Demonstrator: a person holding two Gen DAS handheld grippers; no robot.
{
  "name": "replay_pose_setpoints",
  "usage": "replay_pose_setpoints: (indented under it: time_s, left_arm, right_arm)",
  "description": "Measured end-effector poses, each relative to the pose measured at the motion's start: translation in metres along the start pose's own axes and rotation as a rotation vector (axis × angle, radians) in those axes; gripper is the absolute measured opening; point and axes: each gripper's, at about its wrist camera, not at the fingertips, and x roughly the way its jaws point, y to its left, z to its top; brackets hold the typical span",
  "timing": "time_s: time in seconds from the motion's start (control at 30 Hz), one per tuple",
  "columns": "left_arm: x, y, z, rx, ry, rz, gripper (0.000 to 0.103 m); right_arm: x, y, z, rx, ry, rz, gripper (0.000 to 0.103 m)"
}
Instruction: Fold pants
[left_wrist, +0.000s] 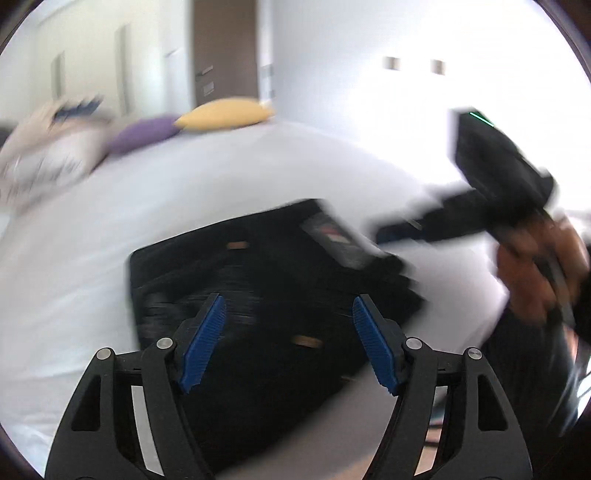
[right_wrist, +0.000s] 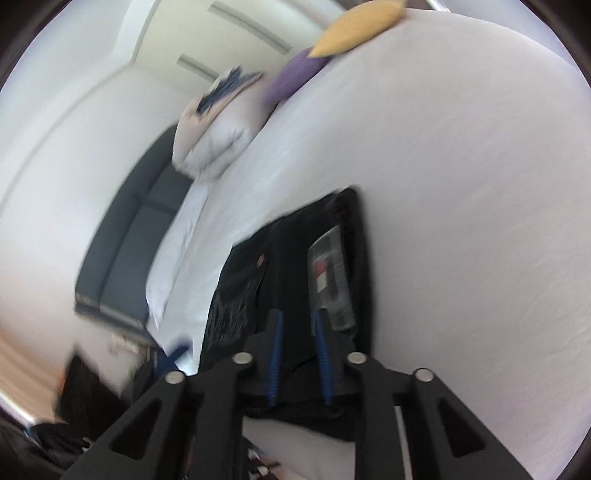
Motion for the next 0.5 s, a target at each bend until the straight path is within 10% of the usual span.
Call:
replay_pose_setpoints:
  time_s: [0.07,0.2,0.5]
  left_arm:
    - [0.022,0.049,0.012,-0.115,0.059,0.014,0.028]
    - [0.063,0.093,0.027,-0.214,0.188,0.04,0.014]
    - [0.059,0.059,-0.012,-0.107,0.22,0.133,0.014]
  right_arm:
    - [0.014,0.008,-0.003,-0.034,0.036,-0.044,0.014]
    - [0.038,-0.003,-0.007,-0.002,0.081,-0.119,0.0]
    - [0.037,-0.008,-0.019,0.021,0.032,-0.132,0.0]
